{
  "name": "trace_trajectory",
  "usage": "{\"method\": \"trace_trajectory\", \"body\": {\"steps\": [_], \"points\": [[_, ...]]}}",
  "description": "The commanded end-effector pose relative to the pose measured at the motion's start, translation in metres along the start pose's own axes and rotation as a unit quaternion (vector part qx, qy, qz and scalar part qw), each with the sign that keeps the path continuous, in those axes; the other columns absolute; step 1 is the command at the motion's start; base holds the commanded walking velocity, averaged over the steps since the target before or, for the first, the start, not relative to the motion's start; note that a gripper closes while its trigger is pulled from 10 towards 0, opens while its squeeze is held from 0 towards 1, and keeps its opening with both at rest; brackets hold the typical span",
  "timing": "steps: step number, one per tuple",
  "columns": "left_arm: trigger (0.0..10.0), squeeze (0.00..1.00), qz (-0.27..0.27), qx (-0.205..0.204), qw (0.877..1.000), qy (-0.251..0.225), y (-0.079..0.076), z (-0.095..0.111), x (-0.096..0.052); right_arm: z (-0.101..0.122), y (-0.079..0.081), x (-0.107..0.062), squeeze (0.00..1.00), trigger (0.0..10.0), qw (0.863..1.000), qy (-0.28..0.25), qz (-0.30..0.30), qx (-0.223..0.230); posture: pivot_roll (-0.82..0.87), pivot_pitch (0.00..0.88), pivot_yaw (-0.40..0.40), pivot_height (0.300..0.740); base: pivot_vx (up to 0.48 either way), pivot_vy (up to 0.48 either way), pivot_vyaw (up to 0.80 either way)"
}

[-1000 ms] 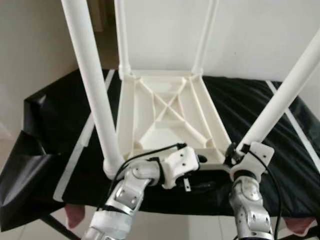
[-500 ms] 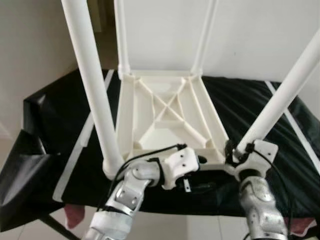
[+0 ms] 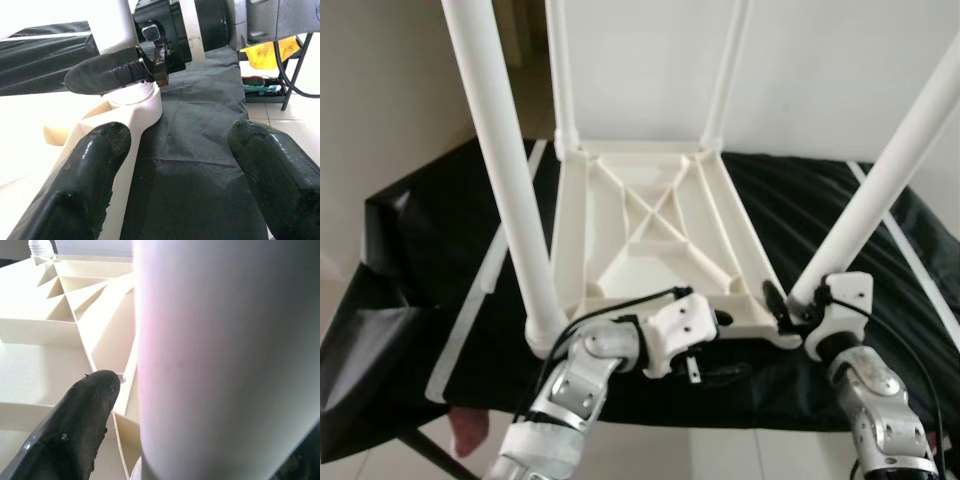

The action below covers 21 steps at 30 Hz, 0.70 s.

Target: Building children table

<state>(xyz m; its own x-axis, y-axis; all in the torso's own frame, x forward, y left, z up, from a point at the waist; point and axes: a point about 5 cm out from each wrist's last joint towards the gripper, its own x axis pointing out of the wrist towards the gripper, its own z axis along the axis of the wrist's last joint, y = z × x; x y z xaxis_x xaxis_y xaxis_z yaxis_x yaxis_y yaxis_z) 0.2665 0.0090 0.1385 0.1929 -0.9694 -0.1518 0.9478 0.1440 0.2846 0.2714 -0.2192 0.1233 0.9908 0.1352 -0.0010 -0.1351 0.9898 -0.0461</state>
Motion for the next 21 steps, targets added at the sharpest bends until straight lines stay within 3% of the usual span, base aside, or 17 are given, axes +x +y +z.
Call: {"method": "trace_trajectory", "body": {"steps": [1, 2, 3, 18, 19, 20, 21], "points": [[10.0, 0.0, 0.086, 0.003, 0.996, -0.001, 0.01, 0.004, 0.0, -0.006, 0.001, -0.002, 0.0, 10.0, 1.0, 0.009, 0.011, 0.001, -0.03, 0.0, -0.039, 0.74, 0.0, 0.0, 0.0], [10.0, 0.0, 0.086, 0.003, 0.996, -0.002, 0.01, 0.004, 0.0, -0.006, 0.002, -0.002, 0.0, 6.1, 1.0, 0.008, 0.018, -0.004, -0.03, 0.0, -0.037, 0.74, 0.0, 0.0, 0.0], [10.0, 0.0, 0.085, 0.003, 0.996, -0.002, 0.01, 0.004, 0.0, -0.006, 0.002, -0.003, 0.0, 0.0, 1.0, 0.007, 0.019, -0.003, -0.03, 0.0, -0.038, 0.74, 0.0, 0.0, 0.0], [10.0, 0.0, 0.081, 0.0, 0.997, -0.003, 0.008, 0.004, 0.001, -0.009, 0.009, -0.01, 0.0, 0.0, 1.0, 0.006, 0.015, 0.015, -0.04, 0.0, -0.032, 0.74, 0.0, 0.0, 0.0], [10.0, 0.0, 0.081, -0.001, 0.997, -0.003, 0.007, 0.004, 0.001, -0.008, 0.011, -0.011, 0.0, 0.2, 1.0, 0.006, 0.014, 0.015, -0.04, 0.0, -0.032, 0.74, 0.0, 0.0, 0.0], [10.0, 0.0, 0.08, -0.001, 0.997, -0.003, 0.007, 0.004, 0.001, -0.007, 0.012, -0.011, 0.0, 4.2, 1.0, 0.005, 0.012, 0.015, -0.04, 0.0, -0.033, 0.74, 0.0, 0.0, 0.0], [10.0, 0.0, 0.08, -0.001, 0.997, -0.003, 0.007, 0.004, 0.001, -0.007, 0.012, -0.011, 0.0, 4.2, 1.0, 0.005, 0.012, 0.015, -0.04, 0.0, -0.033, 0.74, 0.0, 0.0, 0.0]]}}
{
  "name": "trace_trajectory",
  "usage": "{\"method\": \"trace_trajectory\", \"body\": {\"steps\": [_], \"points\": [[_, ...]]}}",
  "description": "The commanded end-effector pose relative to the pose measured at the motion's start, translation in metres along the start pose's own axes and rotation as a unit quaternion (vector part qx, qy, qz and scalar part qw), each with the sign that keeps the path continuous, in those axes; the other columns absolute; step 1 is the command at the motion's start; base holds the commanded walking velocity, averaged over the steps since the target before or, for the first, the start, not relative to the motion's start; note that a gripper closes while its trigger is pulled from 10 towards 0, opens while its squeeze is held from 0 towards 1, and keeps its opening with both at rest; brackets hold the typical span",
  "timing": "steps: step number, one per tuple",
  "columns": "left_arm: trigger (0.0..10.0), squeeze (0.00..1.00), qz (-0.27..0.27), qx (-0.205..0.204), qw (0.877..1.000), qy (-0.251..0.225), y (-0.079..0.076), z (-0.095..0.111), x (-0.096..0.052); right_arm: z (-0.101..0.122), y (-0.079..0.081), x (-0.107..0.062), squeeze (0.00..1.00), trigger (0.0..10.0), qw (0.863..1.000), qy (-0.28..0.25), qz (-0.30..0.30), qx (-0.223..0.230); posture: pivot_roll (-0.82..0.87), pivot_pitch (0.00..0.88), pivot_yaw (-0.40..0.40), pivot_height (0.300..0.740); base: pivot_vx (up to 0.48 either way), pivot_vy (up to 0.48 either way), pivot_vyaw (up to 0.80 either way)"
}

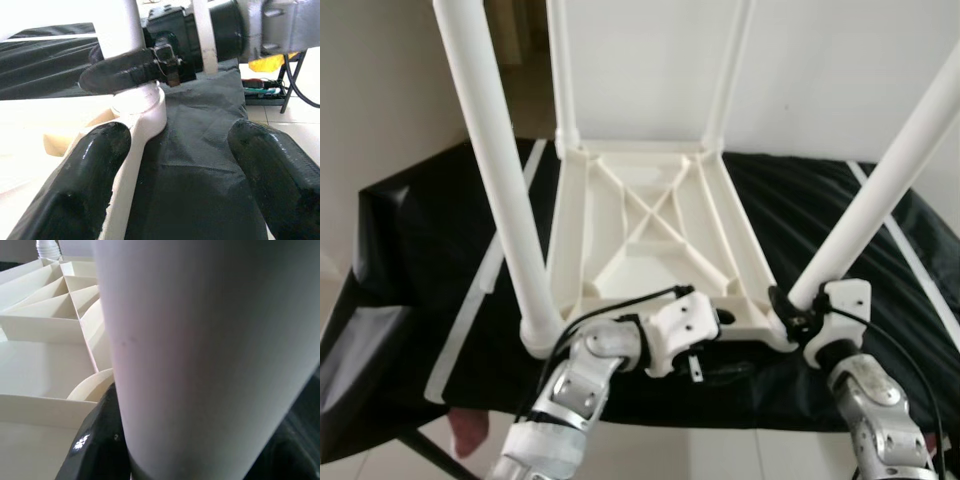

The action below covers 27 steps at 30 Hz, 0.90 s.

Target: Building children table

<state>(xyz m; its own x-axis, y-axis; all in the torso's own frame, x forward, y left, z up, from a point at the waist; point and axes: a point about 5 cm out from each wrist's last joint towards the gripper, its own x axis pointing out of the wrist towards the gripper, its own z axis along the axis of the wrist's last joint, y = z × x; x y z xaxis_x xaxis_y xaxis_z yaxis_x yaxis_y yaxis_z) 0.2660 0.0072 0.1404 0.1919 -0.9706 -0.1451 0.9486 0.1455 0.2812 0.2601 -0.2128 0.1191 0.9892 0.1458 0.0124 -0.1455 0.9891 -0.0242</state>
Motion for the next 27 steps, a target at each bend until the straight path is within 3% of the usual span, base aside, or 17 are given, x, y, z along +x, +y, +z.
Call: {"method": "trace_trajectory", "body": {"steps": [1, 8, 9, 11, 14, 16, 21, 22, 27], "points": [[10.0, 0.0, 0.08, -0.001, 0.997, 0.002, 0.007, 0.001, -0.002, -0.002, 0.007, -0.002, 0.0, 10.0, 1.0, 0.01, 0.002, 0.007, -0.04, 0.0, -0.034, 0.74, 0.0, 0.0, 0.0], [10.0, 0.0, 0.083, -0.005, 0.997, 0.005, 0.007, -0.001, -0.003, -0.002, 0.01, -0.001, 0.0, 10.0, 0.998, 0.014, -0.06, 0.033, -0.04, 0.0, -0.035, 0.74, 0.0, 0.0, 0.0], [10.0, 0.0, 0.084, -0.004, 0.996, 0.004, 0.007, 0.0, -0.002, -0.005, 0.014, 0.0, 0.0, 10.0, 0.993, 0.014, -0.105, 0.053, -0.04, 0.0, -0.035, 0.74, 0.0, 0.0, 0.0], [10.0, 0.0, 0.084, -0.004, 0.996, 0.004, 0.007, 0.0, -0.002, -0.005, 0.014, 0.0, 0.0, 10.0, 0.993, 0.014, -0.105, 0.053, -0.04, 0.0, -0.035, 0.74, 0.0, 0.0, 0.0], [10.0, 0.0, 0.084, -0.004, 0.996, 0.004, 0.007, 0.0, -0.002, -0.005, 0.018, 0.0, 0.0, 10.0, 0.986, 0.009, -0.154, 0.066, -0.04, 0.0, -0.037, 0.74, 0.0, 0.0, 0.0], [10.0, 0.0, 0.084, -0.004, 0.996, 0.006, 0.006, -0.002, -0.003, -0.004, 0.022, -0.001, 0.0, 10.0, 0.977, 0.004, -0.2, 0.077, -0.03, 0.0, -0.041, 0.74, 0.0, 0.0, 0.0], [10.0, 0.0, 0.085, -0.003, 0.996, 0.008, 0.006, -0.002, -0.005, -0.005, 0.025, -0.003, 0.0, 10.0, 0.965, 0.007, -0.247, 0.087, -0.03, 0.0, -0.045, 0.74, 0.0, 0.0, 0.0], [10.0, 0.0, 0.086, -0.004, 0.996, 0.009, 0.006, -0.002, -0.005, -0.007, 0.024, -0.006, 0.0, 10.0, 0.953, 0.016, -0.289, 0.091, -0.02, 0.0, -0.047, 0.74, 0.0, 0.0, 0.0], [10.0, 0.0, 0.094, -0.009, 0.995, 0.011, 0.008, -0.004, -0.006, -0.007, 0.023, -0.011, 0.0, 10.0, 0.937, 0.023, -0.335, 0.093, -0.03, 0.0, -0.042, 0.74, 0.0, 0.0, 0.0]]}}
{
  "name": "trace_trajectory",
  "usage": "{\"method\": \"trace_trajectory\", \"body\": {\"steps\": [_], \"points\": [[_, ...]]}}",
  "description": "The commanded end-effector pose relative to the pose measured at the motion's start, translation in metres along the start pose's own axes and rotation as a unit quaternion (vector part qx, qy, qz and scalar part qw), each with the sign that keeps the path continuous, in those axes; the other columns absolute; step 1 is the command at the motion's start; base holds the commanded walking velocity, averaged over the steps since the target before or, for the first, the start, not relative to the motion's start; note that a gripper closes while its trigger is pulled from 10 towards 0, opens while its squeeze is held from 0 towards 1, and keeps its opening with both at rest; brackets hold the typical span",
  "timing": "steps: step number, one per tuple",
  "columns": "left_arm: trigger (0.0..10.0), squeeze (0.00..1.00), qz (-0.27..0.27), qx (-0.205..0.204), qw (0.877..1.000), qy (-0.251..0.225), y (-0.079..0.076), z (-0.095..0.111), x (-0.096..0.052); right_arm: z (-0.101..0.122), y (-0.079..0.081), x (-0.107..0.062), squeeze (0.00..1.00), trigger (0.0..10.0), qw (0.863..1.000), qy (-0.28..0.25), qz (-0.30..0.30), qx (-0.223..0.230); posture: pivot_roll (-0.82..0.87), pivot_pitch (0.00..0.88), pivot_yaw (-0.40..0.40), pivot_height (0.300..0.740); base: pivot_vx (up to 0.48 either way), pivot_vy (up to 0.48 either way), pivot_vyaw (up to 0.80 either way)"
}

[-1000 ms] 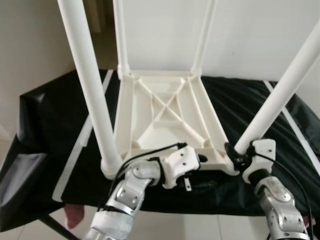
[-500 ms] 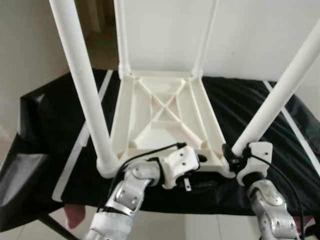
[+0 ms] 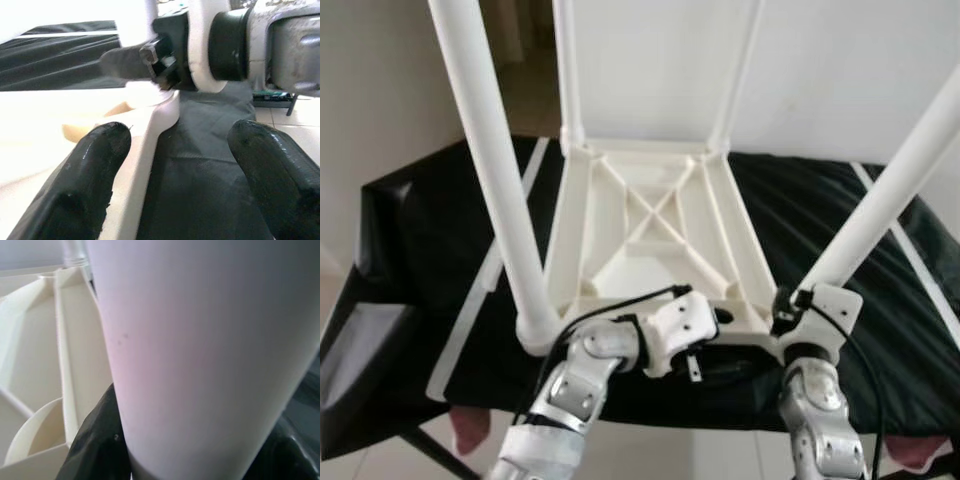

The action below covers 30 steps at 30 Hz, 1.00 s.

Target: Building children table

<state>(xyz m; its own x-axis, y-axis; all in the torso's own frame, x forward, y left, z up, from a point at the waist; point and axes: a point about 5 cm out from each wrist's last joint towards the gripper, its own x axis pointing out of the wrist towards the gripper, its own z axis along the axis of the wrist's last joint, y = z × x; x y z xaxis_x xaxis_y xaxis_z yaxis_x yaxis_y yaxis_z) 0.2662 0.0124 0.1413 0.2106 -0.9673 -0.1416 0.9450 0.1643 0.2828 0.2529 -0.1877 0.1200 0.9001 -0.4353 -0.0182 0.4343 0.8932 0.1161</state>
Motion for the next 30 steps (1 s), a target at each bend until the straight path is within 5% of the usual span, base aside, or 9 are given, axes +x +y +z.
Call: {"method": "trace_trajectory", "body": {"steps": [1, 12, 13, 14, 26, 27, 28, 30], "points": [[10.0, 0.0, 0.084, -0.009, 0.996, 0.008, 0.007, -0.004, 0.0, -0.008, -0.009, -0.004, 0.0, 10.0, 0.998, 0.025, -0.05, 0.017, -0.03, 0.0, -0.042, 0.74, 0.0, 0.0, 0.0], [10.0, 0.0, 0.079, -0.005, 0.997, 0.007, 0.007, -0.003, 0.001, -0.007, 0.001, -0.002, 0.0, 10.0, 0.999, 0.021, -0.037, 0.017, -0.03, 0.0, -0.038, 0.74, 0.0, 0.0, 0.0], [10.0, 0.0, 0.079, -0.004, 0.997, 0.007, 0.007, -0.003, 0.001, -0.006, 0.001, -0.002, 0.56, 10.0, 0.999, 0.02, -0.036, 0.017, -0.03, 0.0, -0.04, 0.74, 0.0, 0.0, 0.0], [10.0, 0.0, 0.079, -0.004, 0.997, 0.007, 0.007, -0.003, 0.001, -0.005, 0.001, -0.001, 1.0, 10.0, 0.999, 0.017, -0.033, 0.018, -0.03, 0.0, -0.04, 0.74, 0.0, 0.0, 0.0], [10.0, 0.0, 0.073, -0.005, 0.997, 0.007, 0.005, -0.003, 0.001, 0.0, -0.002, 0.004, 1.0, 10.0, 0.999, 0.011, 0.044, 0.005, -0.02, 0.0, -0.045, 0.74, 0.0, 0.0, 0.0], [10.0, 0.0, 0.07, -0.004, 0.998, 0.008, 0.004, -0.003, 0.001, 0.001, -0.004, 0.004, 0.63, 10.0, 0.998, 0.009, 0.061, -0.004, -0.02, 0.0, -0.044, 0.74, 0.0, 0.0, 0.0], [10.0, 0.0, 0.067, -0.004, 0.998, 0.009, 0.003, -0.003, 0.0, 0.0, -0.005, 0.003, 0.0, 10.0, 0.996, 0.01, 0.089, -0.011, -0.03, 0.0, -0.044, 0.74, 0.0, 0.0, 0.0], [10.0, 0.0, 0.066, -0.003, 0.998, 0.01, 0.003, -0.004, 0.0, 0.0, -0.005, 0.002, 0.0, 10.0, 0.994, 0.012, 0.11, -0.014, -0.03, 0.0, -0.043, 0.74, 0.0, 0.0, 0.0]]}}
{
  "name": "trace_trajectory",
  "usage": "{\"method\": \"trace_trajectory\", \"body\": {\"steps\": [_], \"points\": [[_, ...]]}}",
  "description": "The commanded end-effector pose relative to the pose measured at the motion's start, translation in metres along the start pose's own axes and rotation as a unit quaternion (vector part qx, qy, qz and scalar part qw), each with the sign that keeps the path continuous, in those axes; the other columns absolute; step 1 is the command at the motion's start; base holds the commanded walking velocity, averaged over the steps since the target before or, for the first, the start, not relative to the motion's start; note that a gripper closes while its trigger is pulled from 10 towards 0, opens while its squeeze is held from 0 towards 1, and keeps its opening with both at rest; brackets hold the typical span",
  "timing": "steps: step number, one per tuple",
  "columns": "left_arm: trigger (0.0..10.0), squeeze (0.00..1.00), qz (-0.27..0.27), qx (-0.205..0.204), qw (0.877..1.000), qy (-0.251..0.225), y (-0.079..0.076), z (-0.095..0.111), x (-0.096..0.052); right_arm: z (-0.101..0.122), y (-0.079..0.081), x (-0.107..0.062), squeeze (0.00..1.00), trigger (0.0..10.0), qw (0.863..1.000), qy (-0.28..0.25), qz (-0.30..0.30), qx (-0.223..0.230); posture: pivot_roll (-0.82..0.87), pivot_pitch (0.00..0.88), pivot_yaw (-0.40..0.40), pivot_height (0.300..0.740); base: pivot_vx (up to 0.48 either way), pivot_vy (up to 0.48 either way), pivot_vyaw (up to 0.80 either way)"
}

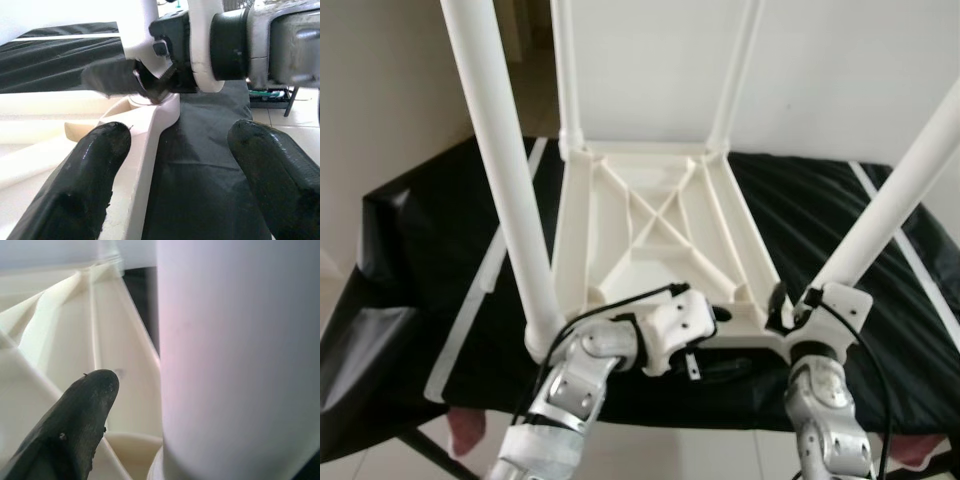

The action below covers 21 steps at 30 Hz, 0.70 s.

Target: Building children table

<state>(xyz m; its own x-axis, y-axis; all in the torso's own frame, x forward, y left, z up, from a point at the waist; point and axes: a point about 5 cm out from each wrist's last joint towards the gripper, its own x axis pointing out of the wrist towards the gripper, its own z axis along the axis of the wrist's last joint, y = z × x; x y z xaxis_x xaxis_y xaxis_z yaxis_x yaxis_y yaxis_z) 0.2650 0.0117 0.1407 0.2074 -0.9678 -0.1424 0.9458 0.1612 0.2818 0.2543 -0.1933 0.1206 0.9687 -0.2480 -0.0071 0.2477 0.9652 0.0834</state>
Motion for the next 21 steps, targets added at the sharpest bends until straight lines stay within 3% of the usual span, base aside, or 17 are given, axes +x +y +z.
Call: {"method": "trace_trajectory", "body": {"steps": [1, 13, 21], "points": [[10.0, 0.0, 0.067, 0.0, 0.998, 0.013, 0.004, -0.004, 0.0, -0.002, 0.0, -0.002, 0.0, 10.0, 0.999, 0.009, 0.031, 0.003, -0.03, 0.0, -0.043, 0.74, 0.0, 0.0, 0.0], [10.0, 0.0, 0.078, 0.003, 0.997, 0.009, 0.006, -0.003, 0.002, 0.002, -0.016, 0.005, 0.0, 10.0, 0.994, 0.0, 0.097, -0.04, -0.04, 0.0, -0.041, 0.74, 0.0, 0.0, 0.0], [10.0, 0.0, 0.089, 0.016, 0.996, 0.018, 0.006, -0.007, 0.002, -0.002, -0.031, 0.01, 0.0, 10.0, 0.982, 0.02, 0.174, -0.075, -0.05, 0.0, -0.043, 0.74, 0.0, 0.0, 0.0]]}}
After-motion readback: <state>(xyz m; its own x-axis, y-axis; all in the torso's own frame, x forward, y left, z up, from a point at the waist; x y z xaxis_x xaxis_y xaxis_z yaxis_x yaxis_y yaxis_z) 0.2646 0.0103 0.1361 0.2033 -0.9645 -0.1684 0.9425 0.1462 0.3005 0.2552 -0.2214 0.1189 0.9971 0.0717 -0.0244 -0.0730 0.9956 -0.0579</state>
